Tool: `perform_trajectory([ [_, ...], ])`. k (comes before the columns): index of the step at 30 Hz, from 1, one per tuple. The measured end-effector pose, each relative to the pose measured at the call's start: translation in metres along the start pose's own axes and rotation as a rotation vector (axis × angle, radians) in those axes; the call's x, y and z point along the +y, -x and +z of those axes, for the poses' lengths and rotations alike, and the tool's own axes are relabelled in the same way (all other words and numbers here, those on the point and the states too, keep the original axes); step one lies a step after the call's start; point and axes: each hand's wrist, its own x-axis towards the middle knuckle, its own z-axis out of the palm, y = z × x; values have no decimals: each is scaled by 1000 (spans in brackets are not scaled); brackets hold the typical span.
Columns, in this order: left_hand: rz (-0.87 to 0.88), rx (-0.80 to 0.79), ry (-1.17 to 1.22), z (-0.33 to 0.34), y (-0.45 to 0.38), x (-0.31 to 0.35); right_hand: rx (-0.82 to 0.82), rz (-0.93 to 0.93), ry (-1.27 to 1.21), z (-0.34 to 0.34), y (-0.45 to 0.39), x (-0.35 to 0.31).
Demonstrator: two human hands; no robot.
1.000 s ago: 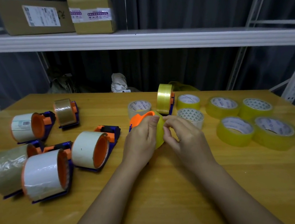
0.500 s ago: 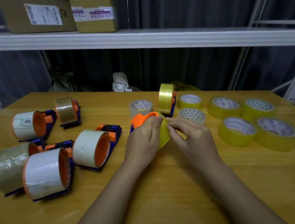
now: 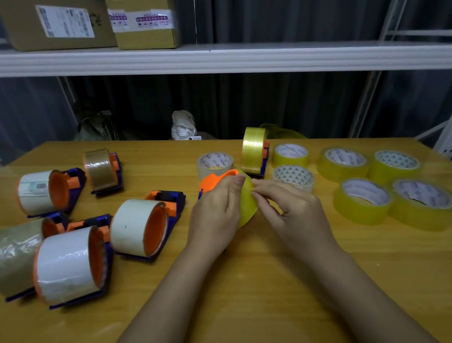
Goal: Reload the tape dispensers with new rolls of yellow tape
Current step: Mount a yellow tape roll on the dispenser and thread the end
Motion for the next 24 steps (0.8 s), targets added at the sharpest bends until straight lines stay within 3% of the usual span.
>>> perform_trajectory([
  [7, -17, 7, 0, 0, 1, 0, -41, 60, -104, -5, -2, 4],
  [16, 20, -21, -49, 0, 2, 4, -17, 42, -36, -4, -3, 3],
  [24, -2, 14, 13, 0, 0, 1, -17, 94, -212, -5, -1, 3],
])
